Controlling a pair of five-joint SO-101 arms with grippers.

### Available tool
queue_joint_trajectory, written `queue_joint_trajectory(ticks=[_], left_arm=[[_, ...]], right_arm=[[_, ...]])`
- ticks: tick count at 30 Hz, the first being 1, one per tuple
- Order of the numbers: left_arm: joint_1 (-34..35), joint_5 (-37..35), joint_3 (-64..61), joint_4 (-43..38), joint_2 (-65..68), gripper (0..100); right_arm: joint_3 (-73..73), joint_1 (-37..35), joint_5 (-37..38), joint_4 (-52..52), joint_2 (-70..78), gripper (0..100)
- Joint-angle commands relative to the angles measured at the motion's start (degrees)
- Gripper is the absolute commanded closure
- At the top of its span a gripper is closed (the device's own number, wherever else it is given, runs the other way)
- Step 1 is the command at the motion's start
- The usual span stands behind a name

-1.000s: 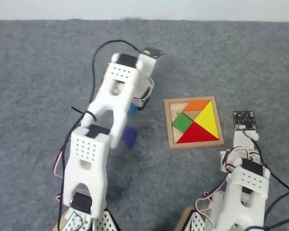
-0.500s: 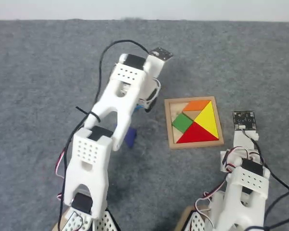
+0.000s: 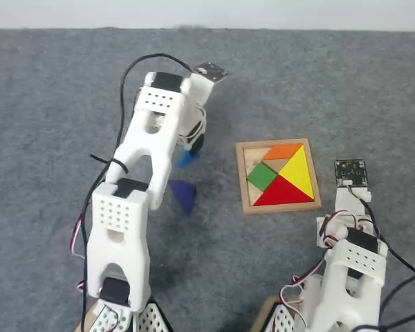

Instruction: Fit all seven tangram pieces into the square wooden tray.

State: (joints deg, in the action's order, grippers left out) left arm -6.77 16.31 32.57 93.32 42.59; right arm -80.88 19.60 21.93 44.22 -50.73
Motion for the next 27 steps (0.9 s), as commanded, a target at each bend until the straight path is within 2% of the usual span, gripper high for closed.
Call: queue_joint_trajectory(ticks=[1,7,11,16,23,27], left_arm=[[0.2,0.5,1.0,-1.9,1.3,85],[-1.8,0.5,1.1,-4.0,6.0,85],[-1.8,1.1,1.0,-3.9,7.5,98],[-2.7,2.3,1.4,0.4,4.0,99],[-11.3,-1.8,0.8,6.6,-8.8,99],[-16.7,-5.5,-2.7,6.9,-12.2,99]], right_arm=[[0.4,-0.7,2.0,-1.1,-1.6,99.0],[0.4,-0.7,2.0,-1.1,-1.6,99.0],[0.4,-0.7,2.0,-1.1,-1.6,99.0],[0.4,-0.7,2.0,-1.1,-1.6,99.0],[0.4,-0.7,2.0,-1.1,-1.6,99.0],[0.4,-0.7,2.0,-1.1,-1.6,99.0]])
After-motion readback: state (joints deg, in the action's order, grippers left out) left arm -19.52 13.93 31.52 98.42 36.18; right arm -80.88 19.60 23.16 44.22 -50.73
